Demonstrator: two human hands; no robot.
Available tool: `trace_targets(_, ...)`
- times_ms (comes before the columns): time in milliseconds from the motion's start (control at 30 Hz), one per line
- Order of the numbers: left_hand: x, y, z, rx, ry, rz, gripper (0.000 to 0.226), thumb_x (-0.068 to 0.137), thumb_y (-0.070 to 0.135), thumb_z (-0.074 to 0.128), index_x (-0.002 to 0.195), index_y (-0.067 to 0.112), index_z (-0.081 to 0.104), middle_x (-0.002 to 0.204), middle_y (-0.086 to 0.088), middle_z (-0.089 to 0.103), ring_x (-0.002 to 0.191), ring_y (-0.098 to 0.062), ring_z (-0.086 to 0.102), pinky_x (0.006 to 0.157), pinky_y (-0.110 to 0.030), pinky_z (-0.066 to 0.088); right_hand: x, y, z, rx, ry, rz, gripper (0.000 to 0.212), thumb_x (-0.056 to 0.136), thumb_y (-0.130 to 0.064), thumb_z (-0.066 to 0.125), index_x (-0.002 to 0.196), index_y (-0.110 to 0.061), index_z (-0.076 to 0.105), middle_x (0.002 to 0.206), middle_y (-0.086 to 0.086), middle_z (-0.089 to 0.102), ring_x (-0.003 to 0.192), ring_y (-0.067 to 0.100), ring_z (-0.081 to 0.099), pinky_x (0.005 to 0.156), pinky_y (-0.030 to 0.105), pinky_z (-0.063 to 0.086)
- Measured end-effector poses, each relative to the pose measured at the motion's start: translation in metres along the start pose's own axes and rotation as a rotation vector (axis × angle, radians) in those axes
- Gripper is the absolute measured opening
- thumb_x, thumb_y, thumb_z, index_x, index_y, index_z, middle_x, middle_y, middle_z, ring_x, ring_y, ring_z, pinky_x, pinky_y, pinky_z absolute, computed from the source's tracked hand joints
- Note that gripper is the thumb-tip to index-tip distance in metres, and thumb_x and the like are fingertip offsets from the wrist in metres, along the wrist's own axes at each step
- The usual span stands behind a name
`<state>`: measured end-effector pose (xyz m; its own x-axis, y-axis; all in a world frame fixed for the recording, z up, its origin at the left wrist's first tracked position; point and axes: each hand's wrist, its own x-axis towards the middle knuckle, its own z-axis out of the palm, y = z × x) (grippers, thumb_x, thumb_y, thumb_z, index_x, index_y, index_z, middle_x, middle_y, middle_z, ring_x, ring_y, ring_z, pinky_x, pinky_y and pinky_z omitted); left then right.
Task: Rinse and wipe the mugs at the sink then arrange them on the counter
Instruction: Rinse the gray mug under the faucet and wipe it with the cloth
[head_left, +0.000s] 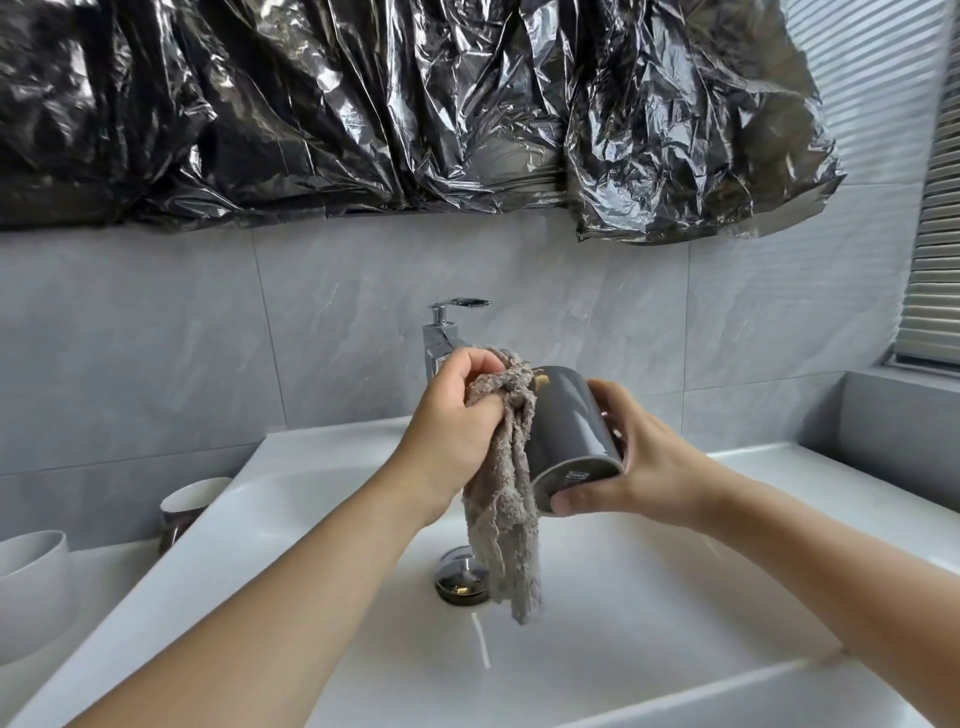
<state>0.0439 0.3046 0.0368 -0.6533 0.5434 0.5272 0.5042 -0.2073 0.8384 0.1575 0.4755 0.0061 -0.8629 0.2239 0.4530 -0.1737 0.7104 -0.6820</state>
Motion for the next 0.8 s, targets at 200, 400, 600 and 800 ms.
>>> trace_targets(200,-0.012,0.006,0.005,0.385,-0.053,0.377,0.032,0.082,-0.007,0.055,0.092,0.021,0.065,0.100,0.009,0.060,0.100,-0.002,0.057,0.089,-0.009,0.037,0.001,-0.001,-0.002,-0.031,0.123,-0.033,0.100,0.047,-0.041,0.096,0.130,-0.037,0.040,0.121,-0.013,0.055,0.105,0.008,0.062,0.084,0.028,0.057)
trace_targets(400,-0.012,0.005,0.011,0.458,-0.181,0.404,0.024,0.080,0.002,0.055,0.091,0.022,0.060,0.100,0.008,0.054,0.103,-0.010,0.054,0.093,-0.015,0.038,0.002,0.001,0.001,-0.168,0.079,-0.111,0.106,0.043,-0.057,0.088,0.134,-0.032,0.040,0.124,-0.013,0.048,0.114,0.012,0.057,0.091,0.028,0.054)
trace_targets(600,-0.001,-0.001,0.006,0.544,-0.043,0.274,0.022,0.083,0.003,0.051,0.092,0.022,0.058,0.105,0.006,0.053,0.101,-0.010,0.052,0.088,-0.016,0.036,0.003,-0.001,0.003,-0.345,0.027,-0.121,0.111,0.041,-0.072,0.081,0.137,-0.037,0.038,0.115,-0.025,0.044,0.111,0.008,0.051,0.093,0.036,0.053)
trace_targets(800,-0.011,0.005,0.015,0.545,-0.192,0.199,0.007,0.076,0.027,0.052,0.077,0.033,0.050,0.099,0.014,0.048,0.103,-0.010,0.043,0.088,-0.020,0.032,0.004,-0.002,0.006,-0.361,0.042,-0.175,0.098,0.043,-0.066,0.082,0.129,-0.039,0.043,0.112,-0.023,0.045,0.108,0.008,0.053,0.088,0.036,0.055)
